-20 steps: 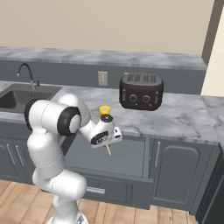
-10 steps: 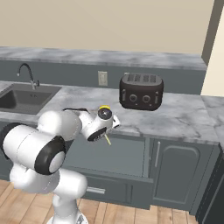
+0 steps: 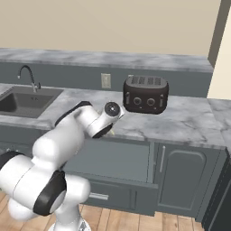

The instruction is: Pick up the straw from the right drawer and put it inside the smoothie cup.

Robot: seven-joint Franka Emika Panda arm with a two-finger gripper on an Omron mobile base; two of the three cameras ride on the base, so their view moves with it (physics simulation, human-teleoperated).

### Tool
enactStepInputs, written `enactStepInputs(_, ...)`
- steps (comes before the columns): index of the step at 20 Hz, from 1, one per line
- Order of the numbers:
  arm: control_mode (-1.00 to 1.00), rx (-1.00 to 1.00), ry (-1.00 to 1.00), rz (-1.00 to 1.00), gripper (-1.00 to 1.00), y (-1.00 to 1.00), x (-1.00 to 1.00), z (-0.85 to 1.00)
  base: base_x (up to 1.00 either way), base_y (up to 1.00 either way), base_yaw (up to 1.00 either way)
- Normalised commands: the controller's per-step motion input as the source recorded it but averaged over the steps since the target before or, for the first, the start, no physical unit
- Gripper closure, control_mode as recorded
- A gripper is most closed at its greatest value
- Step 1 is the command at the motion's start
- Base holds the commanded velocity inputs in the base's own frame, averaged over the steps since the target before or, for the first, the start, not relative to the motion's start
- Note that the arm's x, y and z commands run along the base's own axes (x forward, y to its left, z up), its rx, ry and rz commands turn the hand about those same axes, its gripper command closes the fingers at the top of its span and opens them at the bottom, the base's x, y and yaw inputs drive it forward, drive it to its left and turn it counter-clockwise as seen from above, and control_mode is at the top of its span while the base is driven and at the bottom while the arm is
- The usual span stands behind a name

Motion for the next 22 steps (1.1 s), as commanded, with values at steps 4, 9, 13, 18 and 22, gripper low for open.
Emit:
enactStepInputs(4, -1.0, 0.13, -0.12, 0.01, 1.0, 0.07, 0.0, 0.63, 0.0, 0.0, 0.0)
enactStepInputs(9, -1.0, 0.2, -0.07, 0.0, 1.0, 0.06, 0.02, 0.48, 0.0, 0.0, 0.0)
enactStepInputs(13, -1.0, 0.22, -0.01, 0.0, 1.0, 0.07, 0.08, 0.28, 0.0, 0.0, 0.0)
enactStepInputs(18, -1.0, 0.22, 0.0, 0.0, 1.0, 0.06, 0.19, 0.1, 0.0, 0.0, 0.0)
enactStepInputs(22, -1.0, 0.21, 0.0, 0.0, 1.0, 0.1, 0.31, 0.01, 0.0, 0.0, 0.0)
